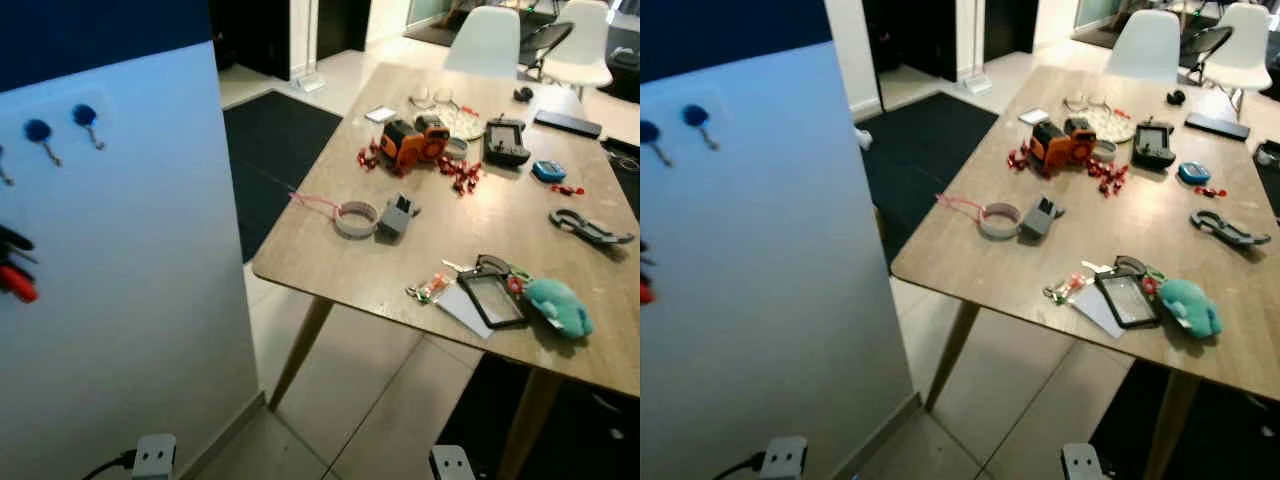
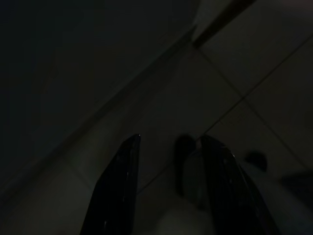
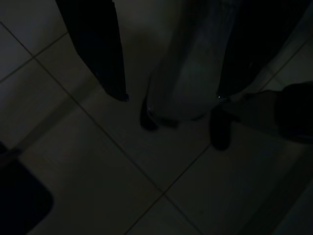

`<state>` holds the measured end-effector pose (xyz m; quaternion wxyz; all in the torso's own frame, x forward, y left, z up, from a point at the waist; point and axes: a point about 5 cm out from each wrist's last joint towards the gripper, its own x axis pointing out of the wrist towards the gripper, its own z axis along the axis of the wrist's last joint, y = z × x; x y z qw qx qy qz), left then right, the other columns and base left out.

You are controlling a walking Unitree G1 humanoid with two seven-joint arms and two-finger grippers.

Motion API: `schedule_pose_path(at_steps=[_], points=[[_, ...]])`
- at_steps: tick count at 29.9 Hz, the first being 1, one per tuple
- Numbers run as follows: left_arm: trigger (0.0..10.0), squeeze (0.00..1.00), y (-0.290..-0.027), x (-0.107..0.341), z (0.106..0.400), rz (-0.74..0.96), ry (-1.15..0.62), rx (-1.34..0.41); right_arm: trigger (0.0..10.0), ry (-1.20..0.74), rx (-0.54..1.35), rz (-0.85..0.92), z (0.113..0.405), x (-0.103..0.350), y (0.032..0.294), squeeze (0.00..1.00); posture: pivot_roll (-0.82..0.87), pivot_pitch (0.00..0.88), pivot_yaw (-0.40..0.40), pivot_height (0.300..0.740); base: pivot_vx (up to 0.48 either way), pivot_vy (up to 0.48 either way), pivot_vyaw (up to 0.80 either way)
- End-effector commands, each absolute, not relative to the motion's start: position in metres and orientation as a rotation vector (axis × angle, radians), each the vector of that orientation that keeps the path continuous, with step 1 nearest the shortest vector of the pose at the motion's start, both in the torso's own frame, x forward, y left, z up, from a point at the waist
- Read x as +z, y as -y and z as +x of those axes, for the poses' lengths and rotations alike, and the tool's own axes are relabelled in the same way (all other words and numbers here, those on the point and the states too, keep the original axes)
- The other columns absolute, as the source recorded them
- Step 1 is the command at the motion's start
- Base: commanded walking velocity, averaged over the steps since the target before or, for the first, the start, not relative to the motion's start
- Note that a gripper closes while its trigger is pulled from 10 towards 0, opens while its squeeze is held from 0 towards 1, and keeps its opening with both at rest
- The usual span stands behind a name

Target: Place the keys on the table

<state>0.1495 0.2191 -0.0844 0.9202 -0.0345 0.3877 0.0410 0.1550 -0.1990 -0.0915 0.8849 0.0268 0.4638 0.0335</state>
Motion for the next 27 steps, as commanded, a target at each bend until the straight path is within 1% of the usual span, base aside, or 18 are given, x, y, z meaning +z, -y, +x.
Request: schedule_pose_path(at_steps=[1,4,9,14,17,21,23,25,27], points=[[10.0,0.0,-0.22,-0.087,0.145,-0.068,-0.817,0.084,10.0,-1.004,0.058,0.067,0.144,-0.097,0.197,0.0,0.05,0.086,0.013,0.74,-0.296,0.0,0.0],[10.0,0.0,-0.22,-0.086,0.146,-0.072,-0.808,0.083,10.0,-1.008,0.074,0.065,0.141,-0.1,0.18,0.0,0.05,0.085,0.014,0.74,0.0,0.0,0.0],[10.0,0.0,-0.22,-0.084,0.148,-0.072,-0.784,0.078,10.0,-0.996,0.086,0.055,0.141,-0.1,0.174,0.0,0.05,0.084,0.015,0.74,0.0,0.0,0.0],[10.0,0.0,-0.22,-0.083,0.15,-0.066,-0.776,0.075,10.0,-0.961,0.086,0.023,0.144,-0.098,0.176,0.0,0.05,0.085,0.018,0.74,0.0,0.0,0.0],[10.0,0.0,-0.22,-0.083,0.151,-0.064,-0.774,0.073,10.0,-0.925,0.063,0.005,0.15,-0.094,0.185,0.0,0.05,0.084,0.021,0.74,0.0,0.0,0.0],[10.0,0.0,-0.219,-0.083,0.152,-0.063,-0.774,0.071,10.0,-0.907,0.053,-0.002,0.153,-0.092,0.189,0.0,0.05,0.083,0.021,0.74,0.0,0.0,0.0],[10.0,0.0,-0.218,-0.082,0.154,-0.061,-0.765,0.065,10.0,-0.869,0.039,-0.004,0.159,-0.088,0.193,0.0,0.04,0.086,0.021,0.74,0.0,0.0,0.0],[10.0,0.0,-0.215,-0.078,0.162,-0.043,-0.732,0.038,10.0,-0.814,0.023,0.001,0.17,-0.082,0.195,0.0,0.04,0.087,0.019,0.74,0.0,0.0,0.0],[10.0,0.0,-0.215,-0.076,0.165,-0.036,-0.72,0.029,10.0,-0.797,0.019,0.001,0.174,-0.081,0.195,0.0,0.04,0.087,0.019,0.74,0.0,0.0,0.0]])
